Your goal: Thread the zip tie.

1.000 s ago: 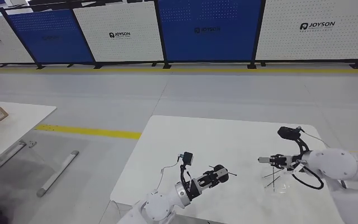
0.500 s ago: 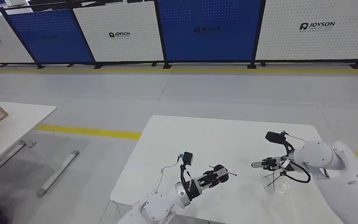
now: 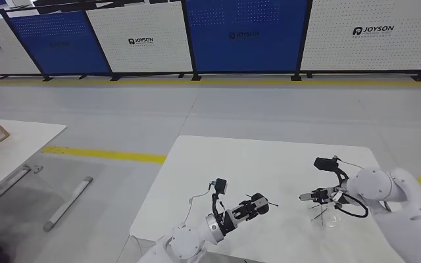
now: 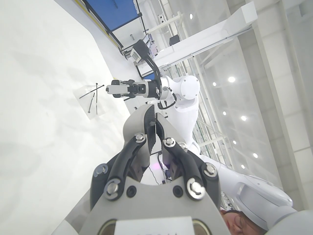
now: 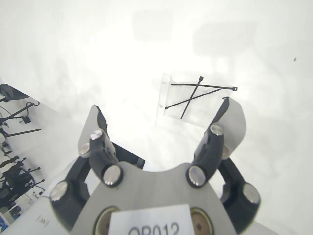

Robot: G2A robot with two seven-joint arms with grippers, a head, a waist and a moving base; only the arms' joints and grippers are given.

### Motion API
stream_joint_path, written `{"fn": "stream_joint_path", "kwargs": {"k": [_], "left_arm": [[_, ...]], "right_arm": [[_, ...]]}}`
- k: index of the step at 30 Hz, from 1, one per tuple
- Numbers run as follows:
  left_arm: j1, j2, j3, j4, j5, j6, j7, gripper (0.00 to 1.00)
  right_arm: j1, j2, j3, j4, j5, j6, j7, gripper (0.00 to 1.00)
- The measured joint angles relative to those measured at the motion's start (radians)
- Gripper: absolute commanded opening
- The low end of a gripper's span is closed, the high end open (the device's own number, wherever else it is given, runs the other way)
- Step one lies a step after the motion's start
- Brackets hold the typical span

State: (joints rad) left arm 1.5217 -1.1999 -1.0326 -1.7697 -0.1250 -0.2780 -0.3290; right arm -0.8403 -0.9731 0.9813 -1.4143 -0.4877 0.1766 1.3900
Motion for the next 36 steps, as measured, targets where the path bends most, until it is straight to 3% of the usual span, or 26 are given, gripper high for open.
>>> {"fn": "stream_joint_path", "kwargs": {"k": [14,25,33,36], "left_arm": [[0.000,0.000,0.000,0.000,0.000,0.000,0.000,0.00],[0.000,0.000,0.000,0.000,0.000,0.000,0.000,0.00],[0.000,0.000,0.000,0.000,0.000,0.000,0.000,0.00],[0.000,0.000,0.000,0.000,0.000,0.000,0.000,0.00]], "right_arm": [[-0.019,0.001,0.010,-0.008,0.005,-0.012,-0.035,1.00],[-0.165,0.051,0.145,-0.183,-0.062,0.021,-0.011,1.00],[-0.167,0.052,0.142,-0.186,-0.074,0.030,-0.005,1.00],[-0.176,0.051,0.145,-0.174,-0.052,0.003,-0.028,1.00]]}}
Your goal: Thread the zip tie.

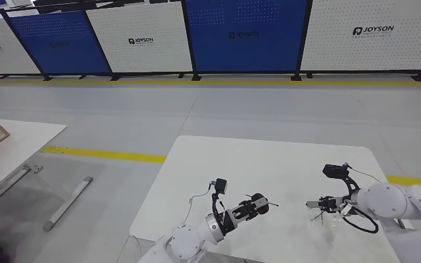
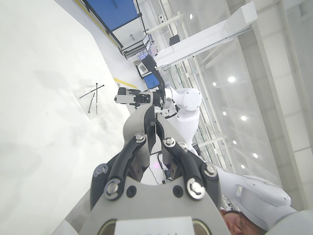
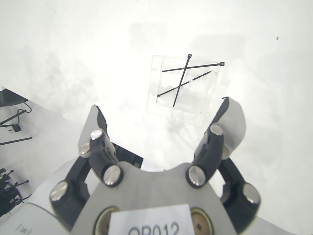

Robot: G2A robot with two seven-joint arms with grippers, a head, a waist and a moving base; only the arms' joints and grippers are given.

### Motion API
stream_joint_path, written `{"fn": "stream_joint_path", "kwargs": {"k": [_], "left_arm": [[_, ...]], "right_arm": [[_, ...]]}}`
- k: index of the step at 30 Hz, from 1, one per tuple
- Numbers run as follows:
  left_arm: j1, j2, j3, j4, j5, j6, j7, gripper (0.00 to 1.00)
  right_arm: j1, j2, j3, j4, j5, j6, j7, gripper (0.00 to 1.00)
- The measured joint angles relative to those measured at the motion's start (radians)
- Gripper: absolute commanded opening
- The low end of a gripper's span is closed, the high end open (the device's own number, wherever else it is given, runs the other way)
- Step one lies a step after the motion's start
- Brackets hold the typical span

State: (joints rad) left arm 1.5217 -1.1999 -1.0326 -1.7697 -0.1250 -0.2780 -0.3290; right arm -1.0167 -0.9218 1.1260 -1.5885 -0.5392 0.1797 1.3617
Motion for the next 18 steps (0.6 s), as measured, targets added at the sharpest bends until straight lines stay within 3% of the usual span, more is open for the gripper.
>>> {"fn": "stream_joint_path", "kwargs": {"k": [4,6,9,10,18], "left_arm": [[0.000,0.000,0.000,0.000,0.000,0.000,0.000,0.00],[0.000,0.000,0.000,0.000,0.000,0.000,0.000,0.00],[0.000,0.000,0.000,0.000,0.000,0.000,0.000,0.00],[0.000,0.000,0.000,0.000,0.000,0.000,0.000,0.00],[0.000,0.000,0.000,0.000,0.000,0.000,0.000,0.00]], "right_arm": [[0.000,0.002,0.013,0.000,0.008,-0.011,-0.008,1.00],[0.007,0.002,0.006,-0.003,-0.010,0.013,0.003,0.98],[0.028,-0.003,-0.018,0.005,-0.036,0.063,0.023,0.46],[0.036,-0.005,-0.025,0.009,-0.040,0.072,0.027,0.42],[0.103,-0.019,-0.091,0.091,-0.035,0.110,0.028,0.47]]}}
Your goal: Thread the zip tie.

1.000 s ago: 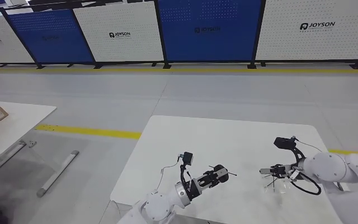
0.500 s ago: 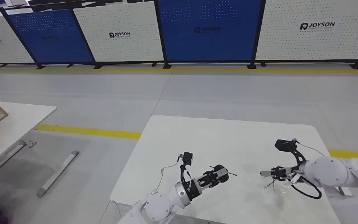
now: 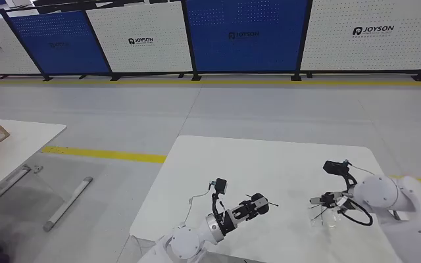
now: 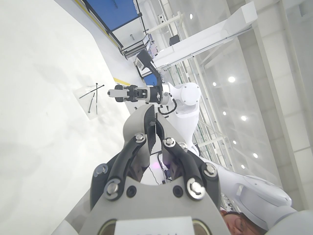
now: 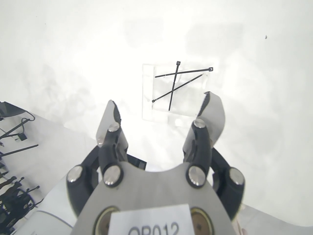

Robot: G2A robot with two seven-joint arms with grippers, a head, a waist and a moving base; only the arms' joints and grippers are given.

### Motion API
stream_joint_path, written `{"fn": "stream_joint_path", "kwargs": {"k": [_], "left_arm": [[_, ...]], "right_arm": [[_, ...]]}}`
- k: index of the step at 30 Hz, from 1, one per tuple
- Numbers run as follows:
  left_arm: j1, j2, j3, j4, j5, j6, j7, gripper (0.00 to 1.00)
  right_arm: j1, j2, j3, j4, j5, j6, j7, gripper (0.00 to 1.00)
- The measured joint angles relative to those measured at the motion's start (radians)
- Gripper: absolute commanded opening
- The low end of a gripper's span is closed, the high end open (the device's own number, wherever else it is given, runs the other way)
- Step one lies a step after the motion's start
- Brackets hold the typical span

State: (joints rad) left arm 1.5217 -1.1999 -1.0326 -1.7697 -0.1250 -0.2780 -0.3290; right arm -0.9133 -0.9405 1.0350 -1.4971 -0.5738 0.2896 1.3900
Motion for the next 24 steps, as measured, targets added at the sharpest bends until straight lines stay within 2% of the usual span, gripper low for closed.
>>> {"fn": "stream_joint_path", "kwargs": {"k": [2,9,11,16,24], "left_arm": [[0.000,0.000,0.000,0.000,0.000,0.000,0.000,0.00],[0.000,0.000,0.000,0.000,0.000,0.000,0.000,0.00],[0.000,0.000,0.000,0.000,0.000,0.000,0.000,0.00],[0.000,0.000,0.000,0.000,0.000,0.000,0.000,0.00],[0.000,0.000,0.000,0.000,0.000,0.000,0.000,0.00]], "right_arm": [[0.017,-0.003,-0.021,0.024,0.007,0.006,0.000,0.50],[0.073,-0.014,-0.095,0.101,0.026,0.034,0.000,0.41],[0.083,-0.016,-0.104,0.116,0.033,0.041,0.000,0.37],[0.099,-0.023,-0.129,0.155,0.033,0.051,0.000,0.40],[0.137,-0.045,-0.170,0.218,0.039,0.050,0.000,0.34]]}}
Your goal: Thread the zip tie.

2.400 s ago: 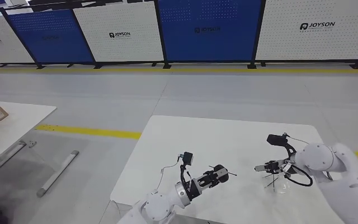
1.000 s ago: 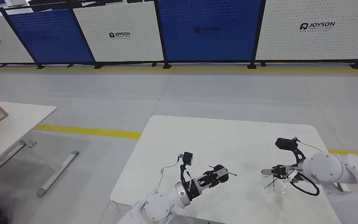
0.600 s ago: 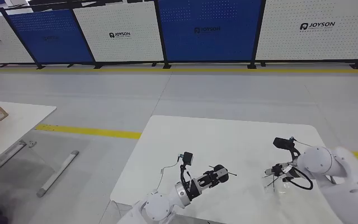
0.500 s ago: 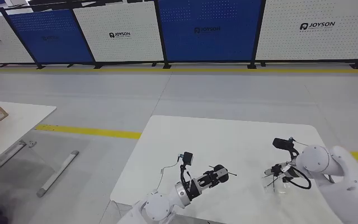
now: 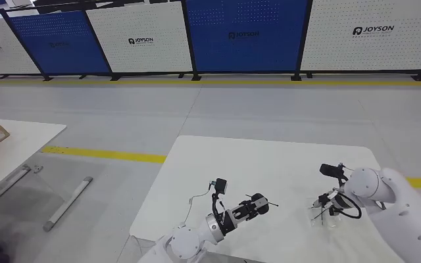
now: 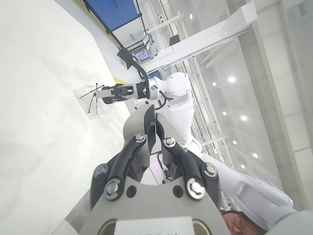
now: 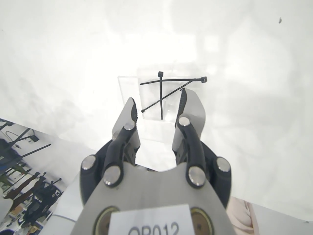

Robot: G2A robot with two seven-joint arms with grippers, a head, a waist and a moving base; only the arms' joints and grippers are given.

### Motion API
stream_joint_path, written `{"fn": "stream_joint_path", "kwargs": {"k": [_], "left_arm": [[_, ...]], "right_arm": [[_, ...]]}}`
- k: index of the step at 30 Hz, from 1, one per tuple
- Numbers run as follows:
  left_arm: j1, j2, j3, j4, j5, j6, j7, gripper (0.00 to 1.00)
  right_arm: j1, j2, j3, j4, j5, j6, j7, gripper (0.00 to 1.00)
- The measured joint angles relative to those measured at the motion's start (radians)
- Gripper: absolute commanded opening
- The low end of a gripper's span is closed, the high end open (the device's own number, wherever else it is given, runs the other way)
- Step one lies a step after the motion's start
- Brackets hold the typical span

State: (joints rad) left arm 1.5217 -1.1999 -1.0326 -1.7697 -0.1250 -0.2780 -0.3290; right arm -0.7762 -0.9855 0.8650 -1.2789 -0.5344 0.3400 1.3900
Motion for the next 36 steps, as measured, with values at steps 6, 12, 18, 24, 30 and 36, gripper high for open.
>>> {"fn": "stream_joint_path", "kwargs": {"k": [6,12,18,24,30,36], "left_arm": [[0.000,0.000,0.000,0.000,0.000,0.000,0.000,0.00],[0.000,0.000,0.000,0.000,0.000,0.000,0.000,0.00],[0.000,0.000,0.000,0.000,0.000,0.000,0.000,0.00],[0.000,0.000,0.000,0.000,0.000,0.000,0.000,0.00],[0.000,0.000,0.000,0.000,0.000,0.000,0.000,0.00],[0.000,0.000,0.000,0.000,0.000,0.000,0.000,0.00]], "right_arm": [[0.017,-0.009,-0.027,0.028,0.004,-0.007,0.000,0.30],[0.026,-0.014,-0.046,0.053,0.012,-0.014,0.000,0.29],[0.030,-0.020,-0.064,0.065,0.015,-0.019,0.000,0.26],[0.037,-0.023,-0.071,0.077,0.013,-0.017,0.000,0.23],[0.050,-0.029,-0.076,0.099,0.023,-0.027,0.000,0.22],[0.060,-0.035,-0.084,0.119,0.024,-0.026,0.000,0.21]]}}
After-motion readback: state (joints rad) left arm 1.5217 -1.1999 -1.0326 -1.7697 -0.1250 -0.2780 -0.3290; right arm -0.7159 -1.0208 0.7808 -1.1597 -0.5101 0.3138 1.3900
